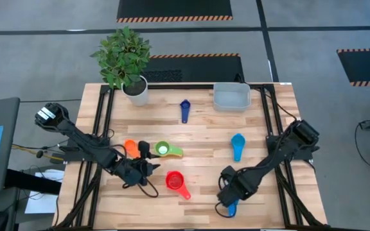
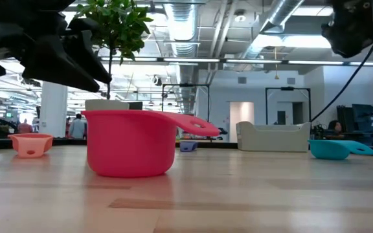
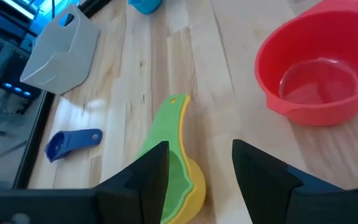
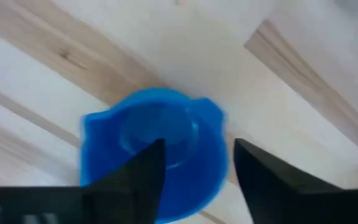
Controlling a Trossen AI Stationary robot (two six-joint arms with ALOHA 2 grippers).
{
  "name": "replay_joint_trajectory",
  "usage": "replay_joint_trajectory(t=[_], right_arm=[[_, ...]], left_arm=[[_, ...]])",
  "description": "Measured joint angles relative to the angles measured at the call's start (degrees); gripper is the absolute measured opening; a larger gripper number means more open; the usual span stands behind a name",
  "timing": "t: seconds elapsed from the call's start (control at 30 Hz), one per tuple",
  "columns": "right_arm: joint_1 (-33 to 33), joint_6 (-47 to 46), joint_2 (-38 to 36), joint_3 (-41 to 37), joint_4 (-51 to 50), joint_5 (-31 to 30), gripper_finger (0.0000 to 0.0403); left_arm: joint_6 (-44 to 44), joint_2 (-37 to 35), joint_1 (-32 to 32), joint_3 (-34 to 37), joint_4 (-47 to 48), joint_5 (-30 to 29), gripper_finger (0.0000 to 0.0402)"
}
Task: Nest measuring cups in basket
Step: Stack the blue measuring cup on top of the red measuring cup
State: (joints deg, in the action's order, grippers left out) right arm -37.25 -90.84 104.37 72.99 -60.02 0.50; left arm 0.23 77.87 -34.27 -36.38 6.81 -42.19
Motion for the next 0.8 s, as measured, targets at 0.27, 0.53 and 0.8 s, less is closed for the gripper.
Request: replay_joint_trajectory(t=[0.27, 0.53, 0.8], right_arm=[[1.5, 2.6, 0.9, 0.0, -2.8, 2.8, 0.0032], [5.0, 15.2, 0.5, 3.8, -3.0, -0.5, 0.0020], [12.6, 32.9, 0.9, 18.7, -5.9, -11.2, 0.0005]], left_arm=[[-1.6, 0.0, -2.1, 0.0, -0.1, -0.3, 0.0169], [0.7, 0.0, -3.5, 0.0, -0.5, -0.3, 0.0169], [1.6, 0.0, -3.6, 0.0, -2.8, -0.3, 0.0169]])
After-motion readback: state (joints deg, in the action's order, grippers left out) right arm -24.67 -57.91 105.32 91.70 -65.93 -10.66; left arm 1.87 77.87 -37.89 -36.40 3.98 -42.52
